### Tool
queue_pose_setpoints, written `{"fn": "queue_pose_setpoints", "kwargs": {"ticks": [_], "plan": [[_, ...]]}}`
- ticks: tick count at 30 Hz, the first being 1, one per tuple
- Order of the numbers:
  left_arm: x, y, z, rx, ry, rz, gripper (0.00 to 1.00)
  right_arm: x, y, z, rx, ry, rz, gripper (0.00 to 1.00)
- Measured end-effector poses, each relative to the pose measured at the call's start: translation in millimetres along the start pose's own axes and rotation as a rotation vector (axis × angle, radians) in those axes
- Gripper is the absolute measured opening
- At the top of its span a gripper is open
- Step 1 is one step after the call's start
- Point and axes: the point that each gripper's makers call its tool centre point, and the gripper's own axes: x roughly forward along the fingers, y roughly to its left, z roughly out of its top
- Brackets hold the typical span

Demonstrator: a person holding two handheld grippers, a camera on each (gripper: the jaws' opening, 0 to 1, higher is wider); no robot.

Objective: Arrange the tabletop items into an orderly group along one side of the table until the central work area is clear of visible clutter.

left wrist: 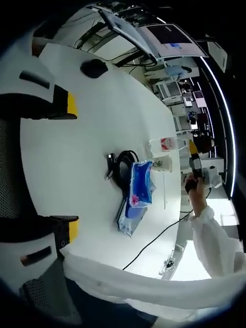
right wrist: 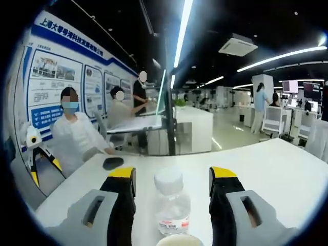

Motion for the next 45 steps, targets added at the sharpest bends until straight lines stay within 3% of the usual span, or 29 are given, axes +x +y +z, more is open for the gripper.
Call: {"fn": "queue_pose_setpoints", "kwargs": {"ticks": [19, 34, 45], "plan": [[-4, -9.5, 6.8, -0.028, -0.044, -0.048, 0.78, -77, 42, -7.9, 0.083, -0.003, -0.199, 0.7], [-10, -24.1, 18.1, -0.033, -0.094, -0.12, 0.78, -141, 92, -49.1, 0.174, 0.082, -0.335, 0.72], [-14, -33.6, 23.8, -0.022, -0.118, -0.154, 0.76, -159, 112, -41.0, 0.175, 0.09, -0.372, 0.71]]}}
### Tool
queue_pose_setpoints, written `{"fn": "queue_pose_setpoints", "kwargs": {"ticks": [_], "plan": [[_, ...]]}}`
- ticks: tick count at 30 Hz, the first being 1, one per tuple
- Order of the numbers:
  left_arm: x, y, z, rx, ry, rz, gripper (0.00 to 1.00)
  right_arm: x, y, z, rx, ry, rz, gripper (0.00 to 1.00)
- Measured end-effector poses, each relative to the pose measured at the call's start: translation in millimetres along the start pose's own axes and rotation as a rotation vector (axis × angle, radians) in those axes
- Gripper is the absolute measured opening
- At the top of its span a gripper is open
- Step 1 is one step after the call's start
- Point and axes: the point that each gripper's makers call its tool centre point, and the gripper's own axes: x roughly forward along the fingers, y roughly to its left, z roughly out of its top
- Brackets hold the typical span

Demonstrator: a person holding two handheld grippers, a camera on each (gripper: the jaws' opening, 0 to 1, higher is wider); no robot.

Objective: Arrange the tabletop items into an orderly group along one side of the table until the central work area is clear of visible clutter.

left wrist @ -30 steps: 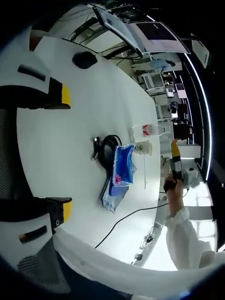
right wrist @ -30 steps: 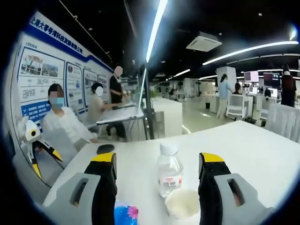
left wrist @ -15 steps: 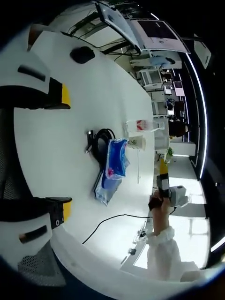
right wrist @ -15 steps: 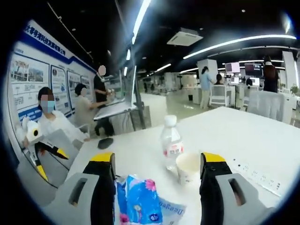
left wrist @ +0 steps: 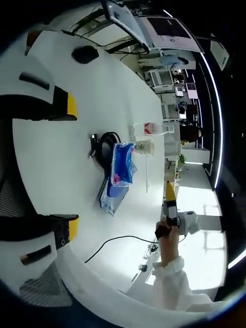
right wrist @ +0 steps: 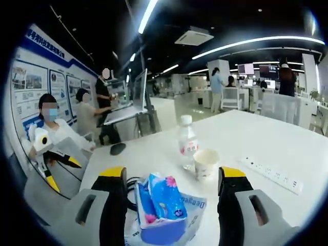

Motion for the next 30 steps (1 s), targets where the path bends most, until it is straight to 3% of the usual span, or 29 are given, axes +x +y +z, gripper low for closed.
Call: {"fn": "queue_pose_setpoints", "kwargs": {"ticks": [6, 11, 18, 30], "plan": [[-1, -4.1, 3.4, -0.008, -0.013, -0.007, 0.75, -4, 6, -0.3, -0.001, 0.005, -0.006, 0.69], [-2, -3.7, 9.2, -0.029, -0.025, -0.015, 0.77, -11, 5, -8.7, 0.044, 0.006, -0.053, 0.67], [2, 13.5, 25.4, -0.11, -0.068, 0.0, 0.76, -27, 3, -18.7, 0.115, -0.029, -0.127, 0.68], [38, 30.9, 56.2, 0.017, -0.014, -0.069, 0.74, -77, 4, -36.8, 0.237, -0.088, -0.267, 0.67]]}}
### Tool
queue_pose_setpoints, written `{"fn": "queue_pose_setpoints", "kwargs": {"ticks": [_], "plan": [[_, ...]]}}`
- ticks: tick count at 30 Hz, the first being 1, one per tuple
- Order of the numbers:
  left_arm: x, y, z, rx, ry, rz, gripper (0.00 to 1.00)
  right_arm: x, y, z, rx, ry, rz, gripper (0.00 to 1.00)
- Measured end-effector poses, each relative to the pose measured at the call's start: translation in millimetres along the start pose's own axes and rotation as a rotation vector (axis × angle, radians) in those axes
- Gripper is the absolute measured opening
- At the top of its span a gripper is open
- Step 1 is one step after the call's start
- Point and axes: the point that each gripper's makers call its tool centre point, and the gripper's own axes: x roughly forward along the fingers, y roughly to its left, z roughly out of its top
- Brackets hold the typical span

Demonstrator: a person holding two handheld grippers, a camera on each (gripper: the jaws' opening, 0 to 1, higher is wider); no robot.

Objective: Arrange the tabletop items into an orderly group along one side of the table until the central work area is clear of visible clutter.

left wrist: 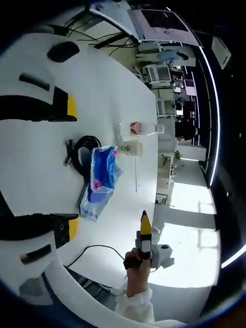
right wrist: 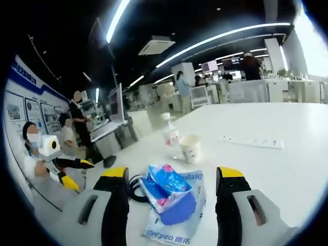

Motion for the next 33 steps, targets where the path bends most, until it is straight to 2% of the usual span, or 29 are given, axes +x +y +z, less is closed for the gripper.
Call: {"fn": "queue_pose_setpoints", "kwargs": {"ticks": [4, 10, 18, 20, 24, 28, 33], "plan": [[11, 5.8, 10.6, 0.021, 0.004, -0.025, 0.73, -20, -7, -7.8, 0.044, -0.012, -0.058, 0.67], [24, 8.3, 20.9, 0.04, 0.016, -0.068, 0.73, -58, -14, -14.3, 0.118, -0.068, -0.155, 0.68], [38, 10.1, 15.5, 0.069, 0.055, -0.11, 0.72, -101, -16, -20.5, 0.18, -0.111, -0.261, 0.67], [41, 9.5, 14.9, 0.076, 0.066, -0.117, 0.71, -111, -14, -24.5, 0.157, -0.097, -0.294, 0.67], [47, 13.3, 10.0, 0.116, 0.103, -0.11, 0.65, -123, -7, -32.2, 0.189, -0.108, -0.312, 0.67], [51, 10.2, 11.3, 0.089, 0.101, -0.136, 0.67, -133, -5, -44.7, 0.205, -0.093, -0.336, 0.67], [52, 10.4, 10.5, 0.101, 0.105, -0.143, 0.66, -139, -1, -53.5, 0.231, -0.092, -0.356, 0.66]]}}
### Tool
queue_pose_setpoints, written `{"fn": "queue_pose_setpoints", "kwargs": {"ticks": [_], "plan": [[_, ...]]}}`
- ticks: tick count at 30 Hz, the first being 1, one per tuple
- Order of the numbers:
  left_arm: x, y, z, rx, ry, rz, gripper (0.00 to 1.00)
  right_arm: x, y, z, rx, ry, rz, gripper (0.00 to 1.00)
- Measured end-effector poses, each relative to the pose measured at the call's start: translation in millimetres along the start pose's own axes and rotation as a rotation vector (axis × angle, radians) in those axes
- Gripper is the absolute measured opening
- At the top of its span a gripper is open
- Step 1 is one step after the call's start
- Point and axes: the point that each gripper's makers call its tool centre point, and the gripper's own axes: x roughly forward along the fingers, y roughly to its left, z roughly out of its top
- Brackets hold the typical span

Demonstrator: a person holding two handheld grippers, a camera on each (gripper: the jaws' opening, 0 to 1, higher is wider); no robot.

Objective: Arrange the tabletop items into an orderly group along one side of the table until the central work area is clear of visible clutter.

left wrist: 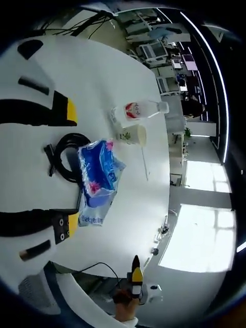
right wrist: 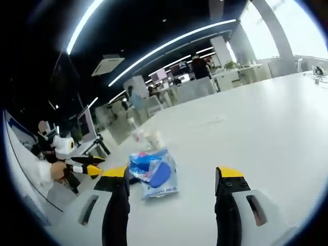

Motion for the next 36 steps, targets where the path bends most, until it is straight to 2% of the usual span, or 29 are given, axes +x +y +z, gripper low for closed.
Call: {"fn": "queue_pose_setpoints", "kwargs": {"ticks": [10, 14, 17, 19, 23, 30, 36], "plan": [[5, 3.6, -4.6, -0.024, 0.017, 0.005, 0.64, 1, 8, -7.6, -0.002, 0.034, 0.018, 0.62], [12, 5.9, -6.0, -0.034, 0.031, 0.009, 0.63, 8, 13, -11.8, 0.014, 0.056, 0.038, 0.57], [17, 6.4, -5.1, -0.039, 0.029, 0.011, 0.62, 14, 19, -17.9, 0.032, 0.089, 0.061, 0.49], [21, 9.4, -8.8, -0.029, 0.057, 0.028, 0.6, 20, 22, -23.6, 0.045, 0.113, 0.074, 0.48], [30, 12.9, -11.3, -0.033, 0.076, 0.042, 0.56, 34, 32, -31.6, 0.068, 0.143, 0.101, 0.47], [46, 26.9, -13.8, -0.084, 0.109, 0.082, 0.48, 72, 52, -60.2, 0.11, 0.258, 0.143, 0.39], [56, 35.0, -14.8, -0.147, 0.129, 0.104, 0.45, 115, 68, -68.0, 0.137, 0.299, 0.168, 0.34]]}}
